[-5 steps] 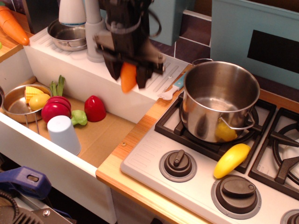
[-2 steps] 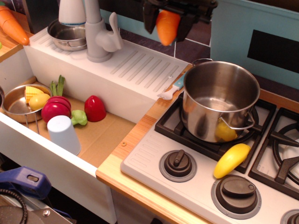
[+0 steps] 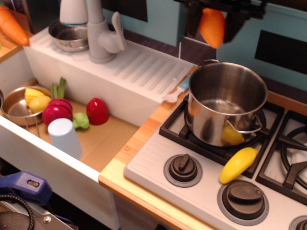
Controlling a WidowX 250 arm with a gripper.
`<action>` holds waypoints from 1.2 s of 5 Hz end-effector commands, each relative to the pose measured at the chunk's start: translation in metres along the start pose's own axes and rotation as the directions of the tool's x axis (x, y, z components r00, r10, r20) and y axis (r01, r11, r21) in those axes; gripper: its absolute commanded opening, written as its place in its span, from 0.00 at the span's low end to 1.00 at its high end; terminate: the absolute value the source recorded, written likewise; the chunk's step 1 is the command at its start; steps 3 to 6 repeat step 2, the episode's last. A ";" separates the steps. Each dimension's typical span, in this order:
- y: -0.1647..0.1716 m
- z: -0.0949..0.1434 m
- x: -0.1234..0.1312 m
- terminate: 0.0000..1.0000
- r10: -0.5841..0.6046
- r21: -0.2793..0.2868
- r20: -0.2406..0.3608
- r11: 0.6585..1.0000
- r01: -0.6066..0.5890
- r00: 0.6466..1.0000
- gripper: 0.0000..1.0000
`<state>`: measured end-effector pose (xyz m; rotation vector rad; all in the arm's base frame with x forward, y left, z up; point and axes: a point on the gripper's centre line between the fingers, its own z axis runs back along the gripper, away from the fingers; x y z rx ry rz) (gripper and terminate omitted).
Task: Put carrot in pot or pan
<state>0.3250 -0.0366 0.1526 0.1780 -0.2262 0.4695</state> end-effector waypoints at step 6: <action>-0.014 0.023 -0.012 1.00 0.114 -0.010 0.075 0.993 -0.114 0.991 1.00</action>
